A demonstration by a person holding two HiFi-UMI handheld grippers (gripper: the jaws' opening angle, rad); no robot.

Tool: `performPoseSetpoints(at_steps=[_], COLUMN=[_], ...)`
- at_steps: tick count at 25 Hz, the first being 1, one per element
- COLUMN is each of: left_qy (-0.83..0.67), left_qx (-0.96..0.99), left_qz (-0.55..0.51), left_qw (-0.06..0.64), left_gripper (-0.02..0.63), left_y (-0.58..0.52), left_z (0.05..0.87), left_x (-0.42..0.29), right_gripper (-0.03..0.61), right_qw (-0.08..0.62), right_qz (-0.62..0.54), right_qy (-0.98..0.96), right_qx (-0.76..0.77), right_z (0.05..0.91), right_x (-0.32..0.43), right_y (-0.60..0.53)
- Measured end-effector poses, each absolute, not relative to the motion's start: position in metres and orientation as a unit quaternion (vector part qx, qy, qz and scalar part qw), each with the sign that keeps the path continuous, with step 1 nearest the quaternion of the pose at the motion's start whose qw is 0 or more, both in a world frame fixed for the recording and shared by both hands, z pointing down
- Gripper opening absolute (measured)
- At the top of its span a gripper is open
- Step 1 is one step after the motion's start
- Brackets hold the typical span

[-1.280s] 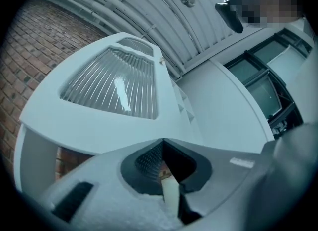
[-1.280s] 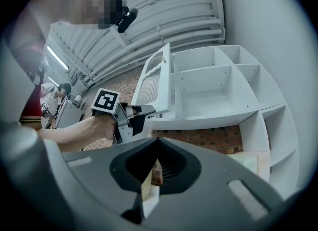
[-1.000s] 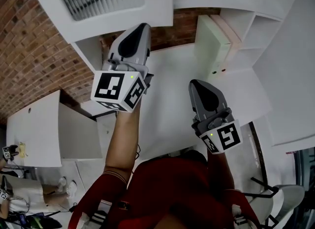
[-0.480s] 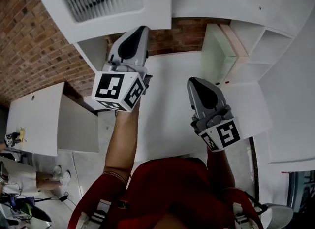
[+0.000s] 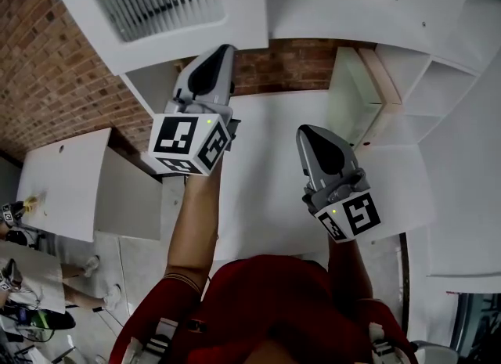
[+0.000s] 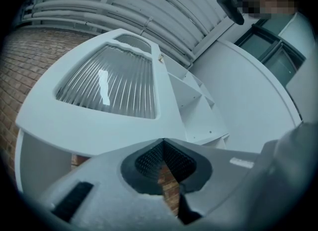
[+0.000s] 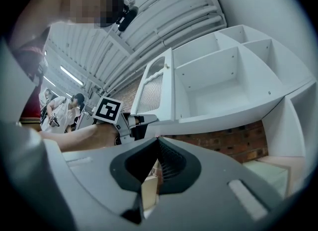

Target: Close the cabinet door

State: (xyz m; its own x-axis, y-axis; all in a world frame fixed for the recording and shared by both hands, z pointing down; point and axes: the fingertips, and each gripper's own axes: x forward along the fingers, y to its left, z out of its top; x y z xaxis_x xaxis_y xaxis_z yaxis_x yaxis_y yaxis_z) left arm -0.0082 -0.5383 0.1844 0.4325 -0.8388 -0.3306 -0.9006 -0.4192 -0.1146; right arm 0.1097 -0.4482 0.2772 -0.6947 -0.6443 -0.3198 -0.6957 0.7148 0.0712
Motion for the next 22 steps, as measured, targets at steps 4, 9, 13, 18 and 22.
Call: performPoseSetpoints(at_steps=[4, 9, 13, 18, 22], left_qy=[0.527, 0.533, 0.534, 0.536, 0.538], left_qx=[-0.831, -0.827, -0.826, -0.824, -0.823], left_qz=[0.109, 0.113, 0.117, 0.119, 0.116], left_qw=[0.139, 0.138, 0.140, 0.140, 0.138], left_gripper=[0.000, 0.000, 0.000, 0.000, 0.000], left_y=[-0.544, -0.550, -0.551, -0.552, -0.553], left_z=[0.184, 0.184, 0.184, 0.184, 0.186], left_x=[-0.010, -0.012, -0.011, -0.010, -0.008], right_gripper=[0.014, 0.014, 0.014, 0.014, 0.014], right_qw=[0.139, 0.140, 0.138, 0.136, 0.137], right_qz=[0.089, 0.085, 0.084, 0.083, 0.082], right_qy=[0.919, 0.919, 0.920, 0.921, 0.923], right_qx=[-0.359, -0.358, -0.357, -0.355, -0.350], right_z=[0.278, 0.282, 0.283, 0.283, 0.284], right_x=[0.109, 0.112, 0.115, 0.116, 0.117], right_y=[-0.454, -0.459, -0.463, -0.467, -0.469])
